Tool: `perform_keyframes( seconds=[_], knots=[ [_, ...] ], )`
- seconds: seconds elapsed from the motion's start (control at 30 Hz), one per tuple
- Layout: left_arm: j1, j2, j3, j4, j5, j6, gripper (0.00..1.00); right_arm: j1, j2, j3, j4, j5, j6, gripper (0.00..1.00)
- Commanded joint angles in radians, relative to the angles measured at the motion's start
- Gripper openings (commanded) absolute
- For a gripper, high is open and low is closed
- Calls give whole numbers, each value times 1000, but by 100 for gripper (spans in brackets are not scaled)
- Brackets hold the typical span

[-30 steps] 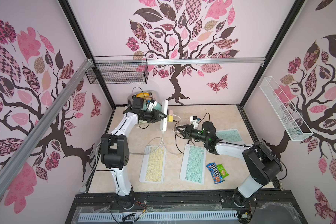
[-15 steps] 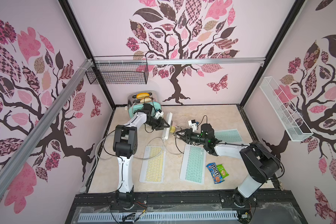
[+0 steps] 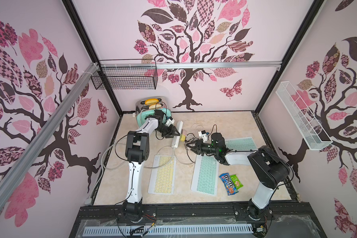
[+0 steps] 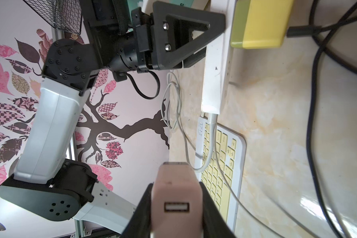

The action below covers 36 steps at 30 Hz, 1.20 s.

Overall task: Unplug the wireless keyboard
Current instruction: Place the socket at the center of the board.

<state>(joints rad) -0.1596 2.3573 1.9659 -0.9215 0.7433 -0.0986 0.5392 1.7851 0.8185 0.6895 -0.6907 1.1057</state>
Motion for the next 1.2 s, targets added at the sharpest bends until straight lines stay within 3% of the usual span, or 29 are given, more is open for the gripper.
perform_keyframes(
  seconds=[0.0,0.07,0.13,0.2,0.3,0.43,0.53,0.63,0.73,0.87,1.0,1.17],
  knots=[
    [4,-13,29,-42,-78,39,63,-8,5,32,39,-28,-13,0],
    [5,-32,31,-51,-115,49,73,-11,7,29,38,-29,-17,0],
    [4,-56,27,-46,-153,49,90,-13,10,28,39,-35,-16,0],
    [5,-81,25,-52,-192,54,94,-16,13,27,41,-39,-15,0],
    [-4,-150,-6,-83,-260,68,88,-21,10,22,39,-42,-15,0],
    [-66,-332,-218,-71,-435,83,74,-34,4,6,31,-46,-27,0],
    [-159,-445,-402,-12,-568,75,76,-41,-1,2,0,-49,-58,0],
    [-266,-469,-493,50,-673,70,87,-44,-8,2,-41,-47,-94,0],
    [-323,-419,-473,50,-784,54,87,-43,-20,-1,-57,-47,-104,0],
    [-326,-366,-426,69,-906,35,88,-43,-54,-20,-72,-46,-103,0],
    [-325,-325,-380,83,-929,46,90,-43,-85,-29,-110,-46,-126,0],
    [-326,-264,-336,77,-901,65,71,-43,-101,-33,-127,-48,-135,0]
  ],
)
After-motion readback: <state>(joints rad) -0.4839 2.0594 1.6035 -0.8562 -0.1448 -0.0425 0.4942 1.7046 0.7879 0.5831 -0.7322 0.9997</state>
